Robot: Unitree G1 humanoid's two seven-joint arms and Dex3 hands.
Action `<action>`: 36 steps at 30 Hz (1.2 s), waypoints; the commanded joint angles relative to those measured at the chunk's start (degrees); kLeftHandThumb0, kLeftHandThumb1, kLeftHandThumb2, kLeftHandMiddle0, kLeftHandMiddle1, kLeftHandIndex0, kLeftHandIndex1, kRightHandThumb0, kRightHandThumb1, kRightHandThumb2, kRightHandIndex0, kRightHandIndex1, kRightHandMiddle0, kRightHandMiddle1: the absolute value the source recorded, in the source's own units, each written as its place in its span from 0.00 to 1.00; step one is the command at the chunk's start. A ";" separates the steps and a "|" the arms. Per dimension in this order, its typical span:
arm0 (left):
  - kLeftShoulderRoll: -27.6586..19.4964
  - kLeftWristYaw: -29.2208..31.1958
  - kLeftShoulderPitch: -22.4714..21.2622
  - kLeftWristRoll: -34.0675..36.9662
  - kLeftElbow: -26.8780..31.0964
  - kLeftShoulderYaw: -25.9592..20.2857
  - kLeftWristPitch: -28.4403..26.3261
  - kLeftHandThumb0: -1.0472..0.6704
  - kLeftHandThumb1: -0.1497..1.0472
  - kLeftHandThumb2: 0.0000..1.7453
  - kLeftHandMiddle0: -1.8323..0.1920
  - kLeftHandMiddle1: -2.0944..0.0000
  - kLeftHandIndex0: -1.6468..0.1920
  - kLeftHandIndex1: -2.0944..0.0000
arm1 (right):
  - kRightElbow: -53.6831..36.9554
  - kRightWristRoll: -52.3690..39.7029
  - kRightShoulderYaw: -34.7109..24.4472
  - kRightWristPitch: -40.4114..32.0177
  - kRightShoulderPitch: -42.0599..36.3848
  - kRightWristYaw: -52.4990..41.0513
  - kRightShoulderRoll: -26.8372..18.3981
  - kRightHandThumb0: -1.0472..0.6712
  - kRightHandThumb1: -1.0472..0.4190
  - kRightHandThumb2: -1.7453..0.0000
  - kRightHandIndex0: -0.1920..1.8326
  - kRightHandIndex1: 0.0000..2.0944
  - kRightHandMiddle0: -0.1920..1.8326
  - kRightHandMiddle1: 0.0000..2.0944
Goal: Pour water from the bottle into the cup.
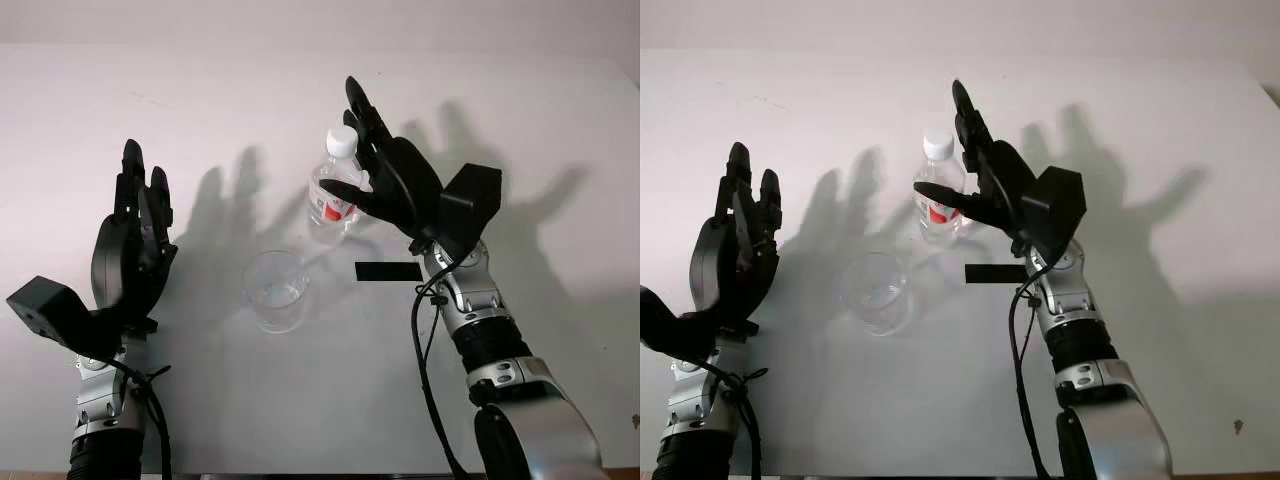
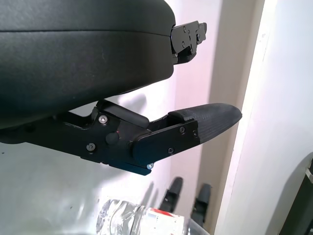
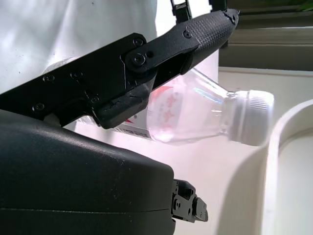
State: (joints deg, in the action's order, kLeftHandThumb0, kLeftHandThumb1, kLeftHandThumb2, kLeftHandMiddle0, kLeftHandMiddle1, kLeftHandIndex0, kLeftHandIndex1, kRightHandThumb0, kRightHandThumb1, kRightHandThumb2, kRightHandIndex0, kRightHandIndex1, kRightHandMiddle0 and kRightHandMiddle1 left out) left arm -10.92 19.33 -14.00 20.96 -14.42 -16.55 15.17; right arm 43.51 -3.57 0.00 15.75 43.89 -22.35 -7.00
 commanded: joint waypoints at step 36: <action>-1.04 1.22 -2.42 0.56 -2.94 -1.14 1.48 0.20 1.00 0.41 1.00 1.00 1.00 1.00 | 17.88 6.11 1.61 12.48 9.22 -4.55 1.22 0.33 0.00 0.92 0.73 1.00 0.64 1.00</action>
State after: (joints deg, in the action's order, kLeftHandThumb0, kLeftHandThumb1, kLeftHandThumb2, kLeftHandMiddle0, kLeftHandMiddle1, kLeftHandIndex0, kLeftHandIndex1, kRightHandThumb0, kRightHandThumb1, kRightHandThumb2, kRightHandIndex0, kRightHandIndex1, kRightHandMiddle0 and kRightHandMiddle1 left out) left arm -11.73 20.31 -16.20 21.75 -16.99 -17.49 15.94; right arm 61.20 1.84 1.15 27.03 52.40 -27.40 -5.10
